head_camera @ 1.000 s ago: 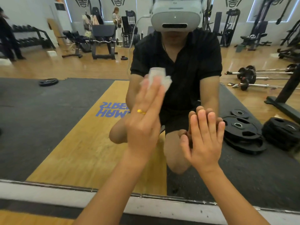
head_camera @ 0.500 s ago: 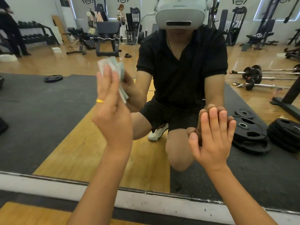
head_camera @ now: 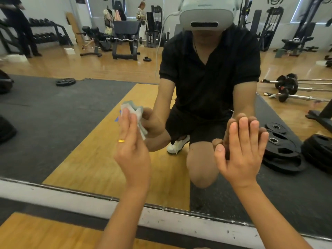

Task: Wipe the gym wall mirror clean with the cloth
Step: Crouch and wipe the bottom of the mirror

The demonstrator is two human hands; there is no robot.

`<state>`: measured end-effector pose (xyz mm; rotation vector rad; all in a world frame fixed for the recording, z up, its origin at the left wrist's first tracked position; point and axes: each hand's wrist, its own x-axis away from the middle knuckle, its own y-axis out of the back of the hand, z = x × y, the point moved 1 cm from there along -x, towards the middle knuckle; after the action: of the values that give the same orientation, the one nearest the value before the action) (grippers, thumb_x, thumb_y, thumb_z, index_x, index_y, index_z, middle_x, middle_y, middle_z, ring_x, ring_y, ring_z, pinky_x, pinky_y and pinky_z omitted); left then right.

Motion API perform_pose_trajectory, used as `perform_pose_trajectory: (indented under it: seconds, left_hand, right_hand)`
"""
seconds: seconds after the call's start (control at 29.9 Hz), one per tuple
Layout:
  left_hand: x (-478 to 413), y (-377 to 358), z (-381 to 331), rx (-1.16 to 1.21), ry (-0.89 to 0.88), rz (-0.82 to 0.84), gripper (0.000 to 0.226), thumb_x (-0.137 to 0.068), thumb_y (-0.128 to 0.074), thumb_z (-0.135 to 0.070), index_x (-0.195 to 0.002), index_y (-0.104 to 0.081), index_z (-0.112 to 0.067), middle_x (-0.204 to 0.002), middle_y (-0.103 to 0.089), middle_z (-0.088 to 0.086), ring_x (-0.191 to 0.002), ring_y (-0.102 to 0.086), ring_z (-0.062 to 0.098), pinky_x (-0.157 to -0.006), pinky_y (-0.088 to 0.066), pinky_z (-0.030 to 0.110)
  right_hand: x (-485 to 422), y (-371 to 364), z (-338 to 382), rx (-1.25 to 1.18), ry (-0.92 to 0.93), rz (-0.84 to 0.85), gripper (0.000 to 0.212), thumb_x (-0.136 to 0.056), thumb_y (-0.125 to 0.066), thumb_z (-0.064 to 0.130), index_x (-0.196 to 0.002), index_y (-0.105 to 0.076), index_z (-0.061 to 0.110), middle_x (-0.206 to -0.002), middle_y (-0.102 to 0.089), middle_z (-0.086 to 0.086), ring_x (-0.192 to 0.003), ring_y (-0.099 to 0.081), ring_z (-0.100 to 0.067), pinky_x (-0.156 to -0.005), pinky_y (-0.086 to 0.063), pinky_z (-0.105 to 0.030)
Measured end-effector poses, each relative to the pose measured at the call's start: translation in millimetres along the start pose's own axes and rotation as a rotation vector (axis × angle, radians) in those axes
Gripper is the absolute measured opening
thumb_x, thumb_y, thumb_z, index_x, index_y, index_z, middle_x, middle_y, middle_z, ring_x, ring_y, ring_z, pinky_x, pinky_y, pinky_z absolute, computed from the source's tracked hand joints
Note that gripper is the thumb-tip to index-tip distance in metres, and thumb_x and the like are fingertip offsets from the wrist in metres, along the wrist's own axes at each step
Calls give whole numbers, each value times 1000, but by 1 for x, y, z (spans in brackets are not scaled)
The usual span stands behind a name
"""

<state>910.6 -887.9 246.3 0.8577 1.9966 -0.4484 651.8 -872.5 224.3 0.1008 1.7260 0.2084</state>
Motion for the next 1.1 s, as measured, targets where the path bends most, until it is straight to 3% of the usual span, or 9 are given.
perform_pose_trajectory:
  seconds: [0.07,0.17,0.27,0.33,0.4,0.47,0.6,0.9,1.1]
  left_hand:
    - [19,-20,-27,42,11,23,47,-101,-55,12,-146,-52,-3,-158,-42,3,-147,-43,30,-107,-51,52]
    - [36,-30,-37,27,-179,145,50,-94,-59,20,-141,-53,4,-154,-46,14,-147,-41,33,-116,-43,46]
    - [20,-13,-10,-44,-348,239,50,-95,-56,21,-141,-52,3,-154,-45,13,-146,-43,33,-112,-48,44]
    - [6,3,10,-62,-246,180,46,-100,-51,16,-144,-51,2,-156,-42,14,-146,-43,32,-107,-52,46]
    - [-3,9,22,-33,-86,79,39,-105,-50,7,-144,-52,4,-156,-41,14,-147,-41,33,-114,-46,44]
    - [-1,3,18,-30,-35,18,36,-105,-49,6,-141,-54,7,-155,-42,15,-146,-42,38,-115,-45,46]
    - [18,-17,-3,3,-43,-14,34,-107,-49,-2,-139,-55,10,-155,-40,13,-147,-39,42,-102,-50,62]
    - [16,-20,8,-40,-84,-48,36,-102,-54,9,-137,-52,6,-150,-44,18,-136,-51,49,-112,-48,44]
    - [7,-8,35,-38,-229,-27,29,-103,-53,9,-132,-56,12,-144,-48,23,-132,-54,50,-108,-51,50]
  right_hand:
    - [0,1,0,-4,-5,5,70,-100,-45,30,-163,-22,10,-173,-9,-5,-159,-7,-26,-129,-3,-48]
    - [0,2,0,-29,-5,22,70,-100,-47,30,-163,-23,10,-173,-8,-4,-159,-7,-26,-129,-3,-48]
    - [-1,3,0,-43,-7,25,70,-100,-48,29,-163,-23,10,-173,-8,-4,-159,-7,-26,-129,-2,-48]
    - [-1,3,2,-62,-29,15,70,-99,-48,28,-163,-23,11,-173,-9,-3,-159,-7,-26,-129,-2,-48]
    - [-1,2,5,-69,-43,-3,70,-99,-47,28,-163,-22,12,-173,-9,-2,-159,-7,-25,-129,-1,-47]
    - [-1,0,6,-69,-45,-16,70,-99,-47,28,-163,-22,11,-173,-9,-2,-159,-7,-24,-129,-1,-47]
    - [1,-2,5,-68,-37,-37,71,-97,-49,27,-162,-25,10,-172,-11,-3,-159,-8,-25,-129,-1,-46]
    - [1,-2,3,-83,-23,-38,71,-96,-50,25,-160,-29,5,-172,-13,-5,-159,-8,-26,-129,0,-46]
    - [-3,-4,3,-79,-30,-44,64,-100,-47,26,-157,-33,0,-172,-12,-5,-159,-7,-26,-128,0,-48]
